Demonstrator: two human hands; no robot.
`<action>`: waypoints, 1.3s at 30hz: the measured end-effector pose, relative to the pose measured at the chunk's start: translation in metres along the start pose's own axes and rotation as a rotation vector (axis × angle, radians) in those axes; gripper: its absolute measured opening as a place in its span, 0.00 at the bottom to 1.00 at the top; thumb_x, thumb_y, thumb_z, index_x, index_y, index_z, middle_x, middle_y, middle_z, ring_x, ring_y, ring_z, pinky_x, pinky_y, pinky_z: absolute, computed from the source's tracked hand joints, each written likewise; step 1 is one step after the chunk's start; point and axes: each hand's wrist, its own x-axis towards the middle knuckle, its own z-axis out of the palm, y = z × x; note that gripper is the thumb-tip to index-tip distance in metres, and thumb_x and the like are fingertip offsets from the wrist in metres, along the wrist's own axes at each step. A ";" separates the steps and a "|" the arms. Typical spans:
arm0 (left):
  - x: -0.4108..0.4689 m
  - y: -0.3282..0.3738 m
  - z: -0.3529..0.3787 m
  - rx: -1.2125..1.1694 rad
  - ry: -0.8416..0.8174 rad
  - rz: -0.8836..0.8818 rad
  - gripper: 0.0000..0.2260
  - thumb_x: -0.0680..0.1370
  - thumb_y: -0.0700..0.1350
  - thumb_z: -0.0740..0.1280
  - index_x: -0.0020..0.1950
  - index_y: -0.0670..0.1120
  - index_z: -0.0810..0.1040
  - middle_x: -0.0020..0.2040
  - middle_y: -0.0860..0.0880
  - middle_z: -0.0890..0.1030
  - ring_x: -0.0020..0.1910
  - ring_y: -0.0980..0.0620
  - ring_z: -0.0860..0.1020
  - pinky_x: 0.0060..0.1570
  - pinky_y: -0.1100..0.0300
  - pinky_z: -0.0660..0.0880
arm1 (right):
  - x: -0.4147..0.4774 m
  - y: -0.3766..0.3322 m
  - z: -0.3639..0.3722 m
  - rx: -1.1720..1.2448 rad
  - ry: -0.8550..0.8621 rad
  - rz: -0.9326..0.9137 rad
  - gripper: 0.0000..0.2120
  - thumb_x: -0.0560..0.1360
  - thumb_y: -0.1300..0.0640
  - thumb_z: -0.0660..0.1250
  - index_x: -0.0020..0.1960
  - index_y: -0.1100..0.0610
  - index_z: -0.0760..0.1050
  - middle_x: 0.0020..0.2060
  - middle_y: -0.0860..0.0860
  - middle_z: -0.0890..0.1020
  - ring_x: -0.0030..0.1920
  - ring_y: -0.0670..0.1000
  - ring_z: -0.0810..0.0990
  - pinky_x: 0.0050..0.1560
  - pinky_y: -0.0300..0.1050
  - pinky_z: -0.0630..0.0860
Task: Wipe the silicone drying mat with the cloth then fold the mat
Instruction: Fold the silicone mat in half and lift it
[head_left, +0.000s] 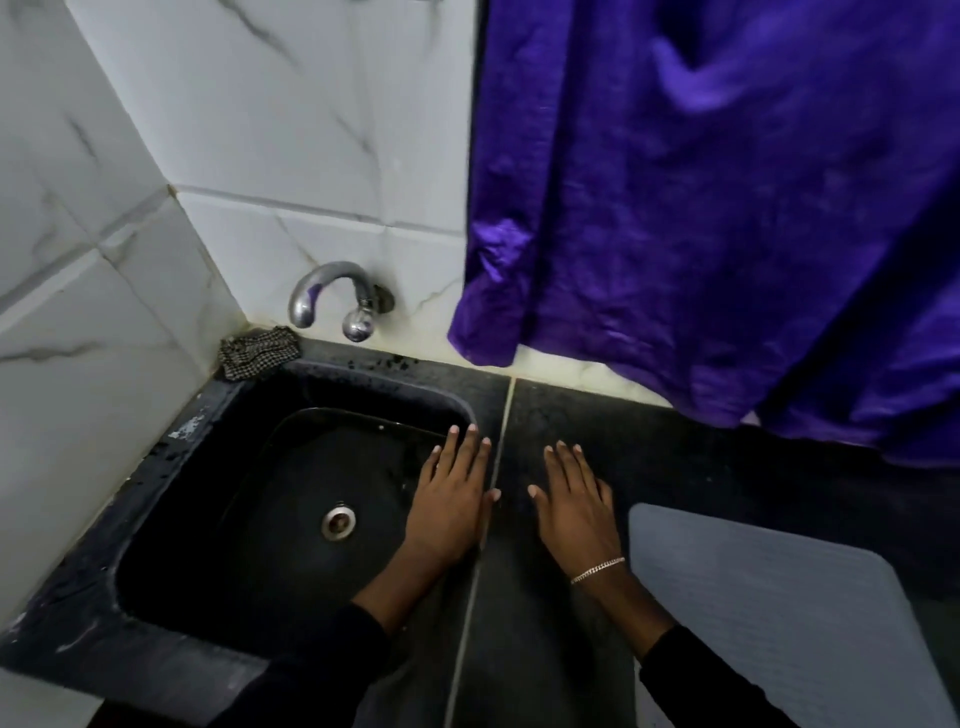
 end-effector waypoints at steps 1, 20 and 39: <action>-0.001 0.020 0.002 -0.010 -0.010 0.019 0.32 0.79 0.58 0.62 0.80 0.45 0.63 0.81 0.43 0.61 0.81 0.42 0.58 0.76 0.45 0.63 | -0.009 0.017 -0.006 -0.003 0.002 0.025 0.27 0.82 0.44 0.54 0.78 0.53 0.59 0.79 0.51 0.61 0.80 0.52 0.57 0.72 0.56 0.65; -0.036 0.276 0.081 -0.029 -0.254 -0.021 0.32 0.82 0.58 0.57 0.83 0.47 0.52 0.83 0.43 0.51 0.82 0.42 0.51 0.78 0.44 0.56 | -0.157 0.306 -0.062 0.038 -0.091 0.376 0.28 0.83 0.44 0.54 0.79 0.55 0.59 0.78 0.53 0.63 0.77 0.54 0.60 0.73 0.56 0.64; -0.046 0.296 0.075 -0.372 -0.310 -0.503 0.26 0.75 0.49 0.72 0.68 0.39 0.69 0.67 0.35 0.70 0.66 0.33 0.71 0.67 0.45 0.70 | -0.198 0.397 -0.069 0.228 -0.117 0.916 0.24 0.76 0.51 0.70 0.67 0.61 0.71 0.68 0.63 0.67 0.65 0.69 0.69 0.64 0.64 0.70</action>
